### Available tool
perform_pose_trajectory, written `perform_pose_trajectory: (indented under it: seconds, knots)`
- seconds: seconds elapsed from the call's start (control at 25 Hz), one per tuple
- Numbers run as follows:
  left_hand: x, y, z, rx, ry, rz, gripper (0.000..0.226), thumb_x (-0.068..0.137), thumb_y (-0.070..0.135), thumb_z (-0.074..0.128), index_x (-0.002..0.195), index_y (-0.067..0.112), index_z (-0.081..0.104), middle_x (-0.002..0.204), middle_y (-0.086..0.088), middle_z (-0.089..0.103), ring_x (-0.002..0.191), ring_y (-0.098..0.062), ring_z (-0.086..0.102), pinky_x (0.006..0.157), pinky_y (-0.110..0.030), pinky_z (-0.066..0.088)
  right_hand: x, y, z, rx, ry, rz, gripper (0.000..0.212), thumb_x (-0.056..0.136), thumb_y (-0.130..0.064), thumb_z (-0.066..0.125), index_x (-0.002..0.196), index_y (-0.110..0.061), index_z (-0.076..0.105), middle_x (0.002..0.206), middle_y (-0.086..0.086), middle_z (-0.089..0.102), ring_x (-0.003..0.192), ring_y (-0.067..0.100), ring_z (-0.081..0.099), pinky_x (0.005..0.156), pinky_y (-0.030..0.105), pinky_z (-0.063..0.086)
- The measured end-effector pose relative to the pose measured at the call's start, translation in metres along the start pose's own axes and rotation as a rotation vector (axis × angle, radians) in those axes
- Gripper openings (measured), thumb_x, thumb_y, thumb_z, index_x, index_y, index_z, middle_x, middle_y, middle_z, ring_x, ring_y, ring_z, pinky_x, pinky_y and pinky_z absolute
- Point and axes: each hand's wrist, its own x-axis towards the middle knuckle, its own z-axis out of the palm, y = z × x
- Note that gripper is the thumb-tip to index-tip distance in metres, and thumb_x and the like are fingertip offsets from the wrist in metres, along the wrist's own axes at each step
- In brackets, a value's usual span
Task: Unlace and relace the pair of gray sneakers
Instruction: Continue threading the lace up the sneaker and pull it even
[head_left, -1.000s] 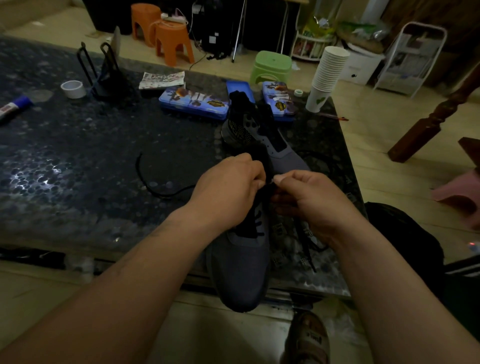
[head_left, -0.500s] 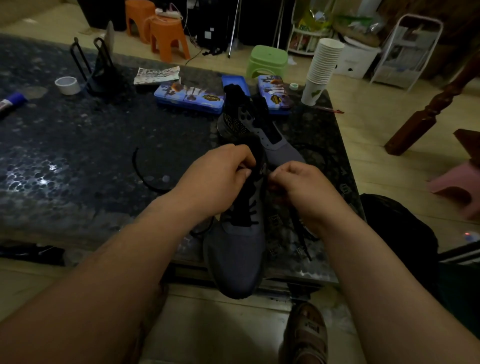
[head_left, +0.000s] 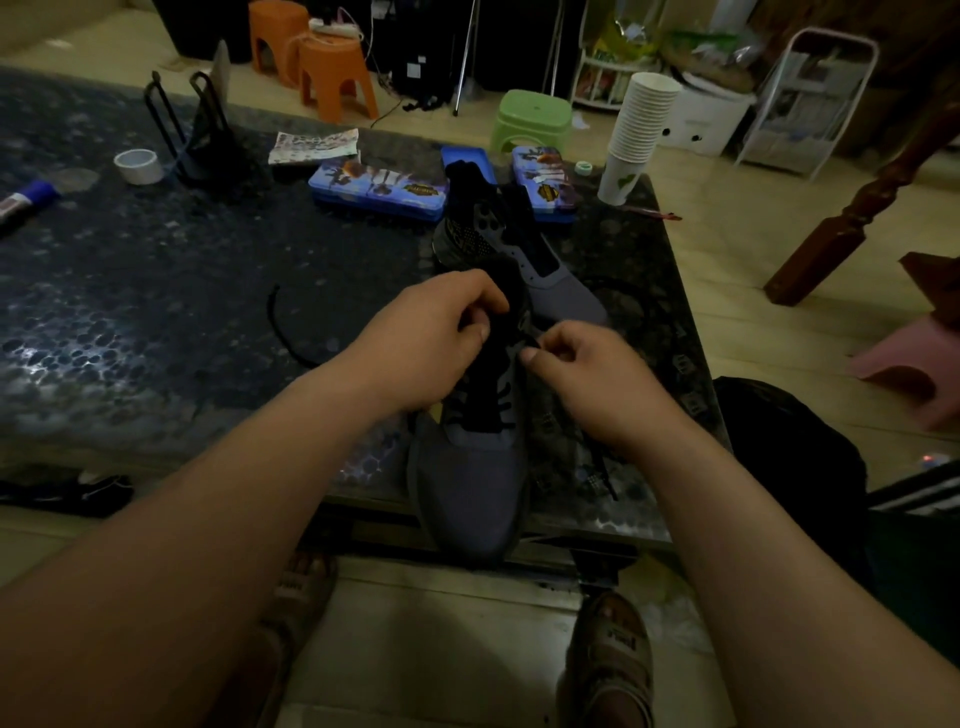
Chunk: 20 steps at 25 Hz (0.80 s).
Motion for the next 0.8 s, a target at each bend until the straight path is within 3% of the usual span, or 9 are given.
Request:
perform_pose_trajectory:
  seconds: [0.16, 0.28, 0.36, 0.4, 0.48, 0.56, 0.6, 0.68, 0.8]
  knots:
    - [-0.008, 0.002, 0.005, -0.006, 0.029, -0.008, 0.03, 0.1, 0.013, 0.06, 0.123, 0.031, 0.062, 0.106, 0.014, 0.057, 0.084, 0.002, 0.053, 0.07, -0.016, 0.039, -0.005, -0.002, 0.003, 0.225, 0.049, 0.002, 0.019, 0.099, -0.028, 0.067, 0.087, -0.014, 0.067, 0.071, -0.005, 0.062, 0.061, 0.0, 0.052, 0.06, 0.02, 0.043]
    - [-0.013, 0.001, 0.007, 0.025, 0.015, 0.009, 0.038, 0.099, 0.009, 0.059, 0.132, 0.028, 0.058, 0.116, 0.01, 0.053, 0.1, -0.007, 0.055, 0.082, -0.025, 0.046, -0.006, -0.01, -0.01, 0.917, 0.195, 0.201, 0.02, 0.094, -0.025, 0.061, 0.079, -0.012, 0.062, 0.085, 0.003, 0.071, 0.084, 0.016, 0.067, 0.079, 0.034, 0.053]
    - [-0.014, -0.001, 0.008, 0.029, 0.023, 0.02, 0.038, 0.099, 0.007, 0.058, 0.132, 0.026, 0.058, 0.118, 0.008, 0.052, 0.107, -0.009, 0.055, 0.087, -0.029, 0.048, -0.009, -0.011, -0.022, 1.415, 0.215, 0.279, 0.026, 0.097, -0.021, 0.05, 0.071, -0.016, 0.051, 0.073, 0.005, 0.066, 0.076, 0.022, 0.069, 0.087, 0.038, 0.055]
    - [-0.014, 0.0, 0.009, 0.028, 0.033, 0.021, 0.038, 0.099, 0.007, 0.057, 0.132, 0.026, 0.059, 0.118, 0.008, 0.053, 0.107, -0.009, 0.054, 0.087, -0.028, 0.048, -0.01, -0.012, -0.025, 1.461, 0.225, 0.311, 0.028, 0.098, -0.02, 0.049, 0.071, -0.017, 0.047, 0.063, 0.003, 0.057, 0.063, 0.02, 0.063, 0.079, 0.037, 0.056]
    - [-0.013, 0.001, 0.01, 0.013, 0.074, 0.012, 0.034, 0.1, 0.008, 0.056, 0.129, 0.026, 0.061, 0.115, 0.008, 0.056, 0.104, -0.008, 0.055, 0.086, -0.025, 0.047, -0.014, -0.008, -0.023, 1.002, 0.203, 0.303, 0.023, 0.1, -0.022, 0.056, 0.079, -0.015, 0.052, 0.063, 0.0, 0.048, 0.054, 0.015, 0.051, 0.061, 0.032, 0.054]
    - [-0.011, 0.001, 0.01, -0.009, 0.117, -0.001, 0.028, 0.101, 0.011, 0.056, 0.123, 0.027, 0.064, 0.108, 0.01, 0.061, 0.095, -0.003, 0.058, 0.082, -0.018, 0.046, -0.017, -0.002, -0.012, 0.383, 0.089, 0.175, 0.014, 0.099, -0.027, 0.066, 0.094, -0.014, 0.064, 0.076, 0.0, 0.06, 0.064, 0.013, 0.057, 0.06, 0.03, 0.052]
    - [-0.009, 0.001, 0.011, -0.049, 0.125, -0.018, 0.025, 0.102, 0.013, 0.057, 0.12, 0.028, 0.065, 0.104, 0.011, 0.064, 0.09, 0.0, 0.059, 0.078, -0.013, 0.045, -0.017, 0.001, -0.007, 0.212, 0.019, 0.114, 0.015, 0.098, -0.029, 0.068, 0.097, -0.013, 0.069, 0.077, 0.0, 0.064, 0.065, 0.012, 0.058, 0.061, 0.03, 0.049]
    - [-0.005, 0.0, 0.01, -0.368, 0.154, -0.132, 0.02, 0.103, 0.013, 0.058, 0.114, 0.026, 0.067, 0.1, 0.008, 0.071, 0.077, 0.002, 0.061, 0.072, -0.013, 0.047, -0.015, 0.003, -0.002, 0.125, -0.045, 0.048, 0.024, 0.099, -0.029, 0.067, 0.089, -0.007, 0.068, 0.069, 0.001, 0.06, 0.059, 0.01, 0.052, 0.058, 0.029, 0.041]
    - [-0.003, -0.001, -0.001, -1.112, 0.287, -0.368, 0.024, 0.102, -0.001, 0.048, 0.115, 0.011, 0.064, 0.106, -0.011, 0.072, 0.072, -0.014, 0.065, 0.074, -0.031, 0.057, -0.015, 0.001, -0.006, 0.297, 0.044, 0.149, 0.025, 0.097, -0.021, 0.06, 0.074, -0.012, 0.053, 0.062, 0.002, 0.048, 0.05, 0.011, 0.044, 0.056, 0.031, 0.034]
